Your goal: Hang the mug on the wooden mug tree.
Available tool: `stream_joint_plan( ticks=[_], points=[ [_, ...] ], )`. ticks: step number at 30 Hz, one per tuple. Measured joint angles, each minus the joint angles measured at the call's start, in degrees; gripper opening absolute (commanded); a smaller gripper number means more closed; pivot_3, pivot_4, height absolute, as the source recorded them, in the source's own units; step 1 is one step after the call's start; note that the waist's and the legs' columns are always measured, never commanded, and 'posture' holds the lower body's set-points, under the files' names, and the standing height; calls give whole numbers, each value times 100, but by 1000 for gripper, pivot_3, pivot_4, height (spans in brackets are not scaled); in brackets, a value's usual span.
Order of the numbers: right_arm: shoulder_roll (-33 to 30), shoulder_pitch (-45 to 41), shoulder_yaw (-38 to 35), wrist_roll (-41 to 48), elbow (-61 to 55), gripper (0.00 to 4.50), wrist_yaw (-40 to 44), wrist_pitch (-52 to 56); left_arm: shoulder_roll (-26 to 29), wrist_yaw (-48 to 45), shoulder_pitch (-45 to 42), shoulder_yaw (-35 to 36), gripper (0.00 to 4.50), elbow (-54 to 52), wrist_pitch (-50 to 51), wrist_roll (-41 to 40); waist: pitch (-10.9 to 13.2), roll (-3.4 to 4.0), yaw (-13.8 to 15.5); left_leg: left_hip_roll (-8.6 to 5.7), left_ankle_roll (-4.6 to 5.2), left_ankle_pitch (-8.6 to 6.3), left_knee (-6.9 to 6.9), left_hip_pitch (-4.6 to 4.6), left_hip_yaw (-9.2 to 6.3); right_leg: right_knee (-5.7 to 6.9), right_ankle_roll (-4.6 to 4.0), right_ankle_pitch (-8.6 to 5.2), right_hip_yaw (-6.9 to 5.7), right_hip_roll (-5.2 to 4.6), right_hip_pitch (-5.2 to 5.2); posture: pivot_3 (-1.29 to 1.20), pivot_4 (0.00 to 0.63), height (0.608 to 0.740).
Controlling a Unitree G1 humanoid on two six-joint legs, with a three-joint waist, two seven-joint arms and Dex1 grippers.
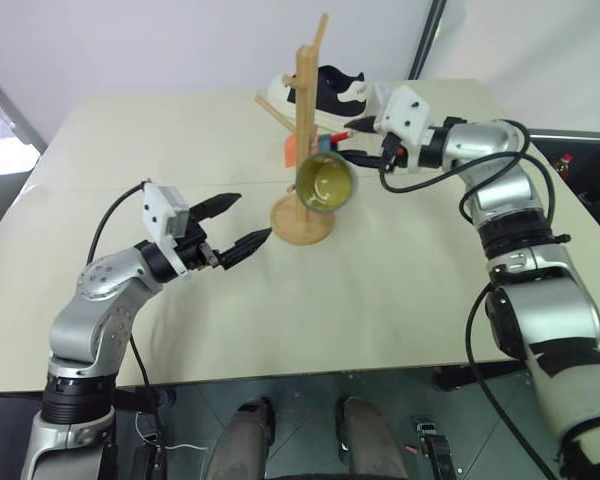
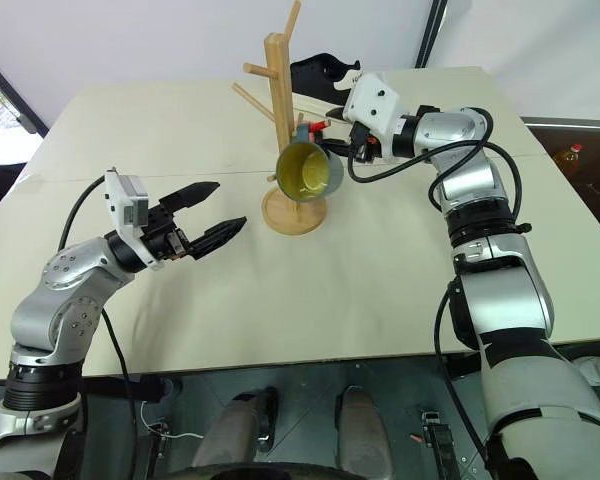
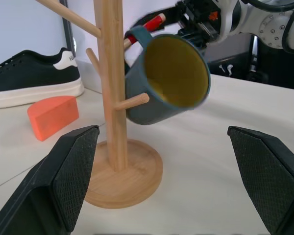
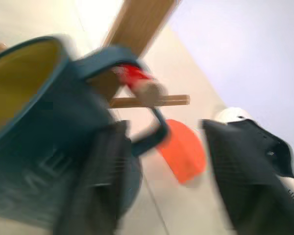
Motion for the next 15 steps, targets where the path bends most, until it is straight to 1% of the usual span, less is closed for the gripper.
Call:
stream_joint_plan(
  ticks=[3, 6, 7, 9, 11, 12, 13, 15],
  points=[
    [-244, 1, -166, 11, 3, 3024, -190, -5, 0, 24, -17, 1, 4500, -2, 0, 0, 0, 0, 25, -1, 0, 0, 0, 0, 0, -1, 0, -1, 0, 0, 1, 0, 150, 740],
    [-575, 119, -668, 237, -46, 3024, -434, 141, -1, 156, -10, 14, 4500, 1, 2, 12, 1, -2, 42, -1, 0, 0, -1, -1, -1, -5, 0, -1, 0, -1, 4, 0, 150, 740],
    [-684, 278, -870, 322, -125, 3024, -547, 214, -3, 221, -4, 20, 4500, 6, 1, 35, 0, -3, 43, -1, 0, 0, -1, -1, -1, -6, 0, -1, 1, -1, 5, 0, 150, 740],
    [-772, 774, -1308, 549, -304, 3024, -847, 364, -60, 480, 20, 56, 4500, 122, -95, 216, -1, -5, 36, -1, 0, 0, -2, 3, -1, -7, 0, -2, 1, -1, 11, 0, 150, 740],
    [-714, 1423, -1664, 769, -531, 3024, -1193, 531, -228, 761, 78, 202, 4500, 357, -241, 341, -1, -6, 29, 0, 0, 0, 0, 7, -1, -3, 0, -1, 2, -1, 13, 0, 150, 740],
    [-644, 1769, -1823, 864, -684, 3024, -1367, 612, -303, 891, 110, 262, 4500, 490, -317, 411, -1, -6, 19, 1, 1, 0, -1, 9, 1, -2, 0, -1, 4, -1, 13, 0, 150, 740],
    [-438, 2338, -2040, 1006, -990, 3024, -1631, 711, -409, 1103, 181, 368, 4500, 719, -461, 525, -1, -5, 10, 3, 1, 1, -1, 13, 2, 2, 0, -1, 4, 1, 14, 0, 150, 740],
    [-122, 3043, -2146, 1160, -1359, 3024, -1874, 838, -527, 1355, 314, 490, 4500, 1039, -621, 691, -1, -4, -12, 4, 2, 1, -1, 13, 6, 12, 1, 1, 10, 1, 5, 0, 150, 740]
  ],
)
